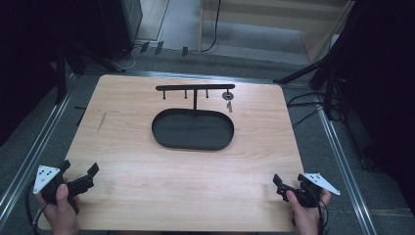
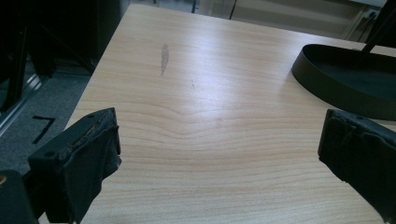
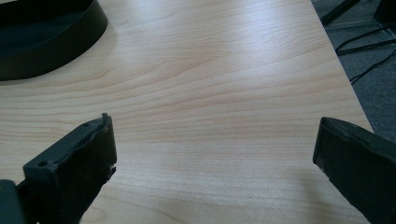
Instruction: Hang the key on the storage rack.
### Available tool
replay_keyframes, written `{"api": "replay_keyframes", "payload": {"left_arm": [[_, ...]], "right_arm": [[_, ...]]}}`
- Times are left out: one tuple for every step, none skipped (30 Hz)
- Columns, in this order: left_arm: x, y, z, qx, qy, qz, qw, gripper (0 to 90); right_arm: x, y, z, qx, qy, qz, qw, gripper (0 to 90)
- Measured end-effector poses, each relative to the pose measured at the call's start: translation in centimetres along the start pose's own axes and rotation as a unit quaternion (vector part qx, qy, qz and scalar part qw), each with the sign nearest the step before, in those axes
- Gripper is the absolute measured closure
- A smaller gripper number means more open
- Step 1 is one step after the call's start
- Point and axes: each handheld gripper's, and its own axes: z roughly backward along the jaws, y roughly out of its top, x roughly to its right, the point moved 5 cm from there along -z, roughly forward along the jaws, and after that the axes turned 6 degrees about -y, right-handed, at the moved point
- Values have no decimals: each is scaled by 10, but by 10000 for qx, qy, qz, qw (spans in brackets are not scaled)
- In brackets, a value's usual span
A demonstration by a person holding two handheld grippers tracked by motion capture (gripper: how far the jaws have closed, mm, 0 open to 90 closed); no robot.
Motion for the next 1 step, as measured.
{"api": "replay_keyframes", "payload": {"left_arm": [[0, 0, 0, 1, 2, 1, 10000, 0]], "right_arm": [[-1, 0, 0, -6, -8, 9, 10000, 0]]}}
